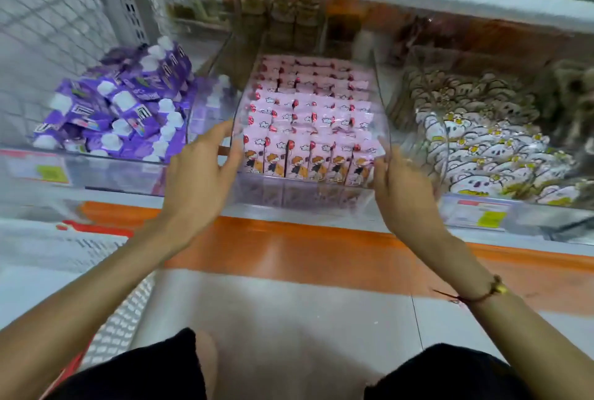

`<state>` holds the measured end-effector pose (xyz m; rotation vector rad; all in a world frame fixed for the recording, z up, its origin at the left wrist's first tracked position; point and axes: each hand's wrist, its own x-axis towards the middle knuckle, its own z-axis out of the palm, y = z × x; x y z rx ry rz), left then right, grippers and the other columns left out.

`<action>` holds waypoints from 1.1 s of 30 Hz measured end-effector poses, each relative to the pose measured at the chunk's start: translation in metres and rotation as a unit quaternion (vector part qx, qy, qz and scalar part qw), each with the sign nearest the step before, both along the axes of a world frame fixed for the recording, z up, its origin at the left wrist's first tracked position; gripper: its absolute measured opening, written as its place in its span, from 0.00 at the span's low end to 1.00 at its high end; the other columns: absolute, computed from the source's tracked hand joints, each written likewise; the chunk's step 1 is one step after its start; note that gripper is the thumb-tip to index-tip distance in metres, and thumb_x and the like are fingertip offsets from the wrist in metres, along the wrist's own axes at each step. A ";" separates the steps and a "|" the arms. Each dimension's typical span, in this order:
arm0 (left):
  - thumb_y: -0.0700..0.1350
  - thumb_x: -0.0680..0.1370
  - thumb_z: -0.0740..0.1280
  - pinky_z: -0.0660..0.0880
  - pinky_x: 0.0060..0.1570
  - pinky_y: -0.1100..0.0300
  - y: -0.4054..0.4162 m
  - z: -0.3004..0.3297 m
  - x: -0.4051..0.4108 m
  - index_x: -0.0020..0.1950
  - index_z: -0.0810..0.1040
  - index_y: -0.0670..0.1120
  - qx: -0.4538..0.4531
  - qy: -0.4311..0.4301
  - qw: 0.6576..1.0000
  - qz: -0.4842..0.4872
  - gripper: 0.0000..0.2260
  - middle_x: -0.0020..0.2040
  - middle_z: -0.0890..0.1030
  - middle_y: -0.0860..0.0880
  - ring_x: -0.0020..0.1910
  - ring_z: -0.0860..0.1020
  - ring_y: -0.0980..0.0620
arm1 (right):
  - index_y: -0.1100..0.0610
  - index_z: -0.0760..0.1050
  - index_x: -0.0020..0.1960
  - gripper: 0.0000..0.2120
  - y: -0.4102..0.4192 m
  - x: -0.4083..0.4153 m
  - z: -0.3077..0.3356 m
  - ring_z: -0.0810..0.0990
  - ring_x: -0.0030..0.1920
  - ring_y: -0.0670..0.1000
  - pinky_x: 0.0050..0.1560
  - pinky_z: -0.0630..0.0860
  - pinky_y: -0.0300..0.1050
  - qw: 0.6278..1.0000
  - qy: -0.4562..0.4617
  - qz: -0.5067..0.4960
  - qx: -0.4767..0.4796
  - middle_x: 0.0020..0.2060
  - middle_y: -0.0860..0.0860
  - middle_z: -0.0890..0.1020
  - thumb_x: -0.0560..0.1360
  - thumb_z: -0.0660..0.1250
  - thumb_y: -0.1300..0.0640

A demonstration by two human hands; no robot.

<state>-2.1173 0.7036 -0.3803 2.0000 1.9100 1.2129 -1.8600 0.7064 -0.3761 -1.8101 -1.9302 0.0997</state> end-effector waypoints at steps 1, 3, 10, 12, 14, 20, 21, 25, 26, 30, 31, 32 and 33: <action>0.48 0.81 0.61 0.70 0.40 0.55 -0.001 0.000 0.001 0.66 0.74 0.51 -0.005 -0.008 1.000 -0.001 0.13 0.46 0.83 0.47 0.48 0.82 0.43 | 0.60 0.61 0.74 0.20 0.000 0.000 0.000 0.74 0.34 0.57 0.28 0.55 0.44 1.000 -0.006 -0.006 -0.003 0.39 0.56 0.75 0.83 0.52 0.57; 0.47 0.82 0.60 0.73 0.46 0.53 -0.006 0.000 0.006 0.68 0.72 0.52 -0.021 -0.024 0.999 -0.007 0.15 0.54 0.83 0.46 0.53 0.81 0.43 | 0.62 0.61 0.73 0.20 -0.001 -0.002 0.002 0.64 0.28 0.48 0.26 0.52 0.42 1.000 0.001 -0.008 -0.008 0.31 0.49 0.67 0.83 0.52 0.56; 0.42 0.81 0.60 0.76 0.53 0.49 -0.026 0.015 0.008 0.69 0.67 0.46 -0.112 -0.058 0.991 -0.046 0.16 0.61 0.79 0.44 0.58 0.78 0.44 | 0.64 0.60 0.70 0.18 -0.014 -0.007 0.020 0.68 0.31 0.53 0.30 0.60 0.46 0.997 0.032 -0.017 -0.072 0.36 0.58 0.76 0.82 0.53 0.58; 0.42 0.80 0.62 0.75 0.50 0.54 -0.021 0.019 0.005 0.66 0.69 0.47 -0.133 -0.063 0.989 -0.033 0.14 0.59 0.80 0.46 0.56 0.79 0.46 | 0.64 0.60 0.69 0.17 -0.010 -0.006 0.027 0.69 0.31 0.54 0.28 0.60 0.45 0.995 0.033 -0.015 -0.089 0.34 0.56 0.75 0.81 0.55 0.59; 0.44 0.80 0.63 0.73 0.45 0.56 -0.012 0.022 0.004 0.63 0.69 0.48 -0.138 -0.050 0.989 -0.020 0.12 0.56 0.81 0.47 0.51 0.79 0.47 | 0.62 0.63 0.63 0.14 -0.003 -0.005 0.032 0.69 0.30 0.52 0.27 0.59 0.44 0.995 0.028 -0.021 -0.093 0.33 0.52 0.72 0.79 0.58 0.59; 0.46 0.83 0.56 0.71 0.39 0.53 0.011 0.017 0.010 0.67 0.67 0.47 -0.118 -0.015 0.993 -0.014 0.13 0.45 0.78 0.46 0.41 0.76 0.45 | 0.61 0.59 0.67 0.20 0.019 0.001 0.034 0.69 0.28 0.49 0.25 0.59 0.42 0.998 -0.023 -0.009 -0.050 0.31 0.50 0.72 0.78 0.58 0.57; 0.46 0.83 0.56 0.69 0.37 0.54 0.012 0.014 0.011 0.69 0.67 0.48 -0.110 -0.018 0.994 -0.012 0.14 0.42 0.76 0.48 0.40 0.75 0.47 | 0.61 0.59 0.68 0.21 0.023 0.001 0.033 0.71 0.29 0.51 0.26 0.61 0.43 0.999 -0.022 -0.008 -0.046 0.32 0.51 0.74 0.78 0.58 0.57; 0.46 0.83 0.56 0.65 0.33 0.58 0.011 0.012 0.012 0.72 0.66 0.51 -0.077 -0.026 0.997 -0.012 0.16 0.40 0.72 0.51 0.39 0.74 0.49 | 0.61 0.62 0.66 0.16 0.027 0.000 0.026 0.74 0.32 0.55 0.29 0.64 0.45 1.000 -0.014 -0.001 -0.014 0.32 0.51 0.73 0.80 0.56 0.57; 0.46 0.83 0.56 0.65 0.34 0.57 0.011 0.014 0.012 0.71 0.67 0.50 -0.076 -0.014 0.997 -0.009 0.16 0.38 0.71 0.50 0.39 0.75 0.46 | 0.60 0.65 0.63 0.13 0.026 0.001 0.025 0.74 0.31 0.55 0.28 0.63 0.45 1.000 -0.013 0.003 -0.001 0.30 0.49 0.72 0.80 0.56 0.57; 0.45 0.83 0.56 0.61 0.30 0.58 0.013 0.018 0.011 0.65 0.72 0.46 -0.064 0.023 0.998 -0.009 0.12 0.29 0.67 0.54 0.30 0.70 0.49 | 0.53 0.64 0.40 0.09 0.021 0.002 0.031 0.72 0.28 0.53 0.24 0.58 0.42 0.999 0.004 -0.004 0.038 0.26 0.47 0.68 0.79 0.58 0.57; 0.45 0.83 0.57 0.60 0.29 0.58 0.014 0.019 0.010 0.63 0.73 0.45 -0.065 0.027 0.997 -0.010 0.12 0.28 0.67 0.55 0.30 0.70 0.49 | 0.51 0.62 0.36 0.13 0.021 0.003 0.033 0.70 0.26 0.51 0.24 0.58 0.41 0.999 0.010 -0.008 0.045 0.25 0.48 0.68 0.78 0.60 0.58; 0.45 0.83 0.57 0.61 0.30 0.57 0.016 0.021 0.009 0.61 0.74 0.44 -0.069 0.033 0.997 -0.010 0.11 0.28 0.67 0.54 0.31 0.71 0.47 | 0.50 0.61 0.34 0.15 0.020 0.003 0.034 0.69 0.25 0.51 0.24 0.58 0.41 0.999 0.017 -0.012 0.048 0.24 0.49 0.69 0.77 0.61 0.58; 0.45 0.82 0.57 0.61 0.31 0.56 0.017 0.023 0.008 0.60 0.74 0.44 -0.071 0.041 0.997 -0.010 0.10 0.28 0.68 0.52 0.32 0.72 0.45 | 0.51 0.62 0.33 0.15 0.020 0.003 0.037 0.70 0.25 0.52 0.24 0.59 0.41 0.998 0.022 -0.016 0.049 0.24 0.51 0.70 0.77 0.62 0.59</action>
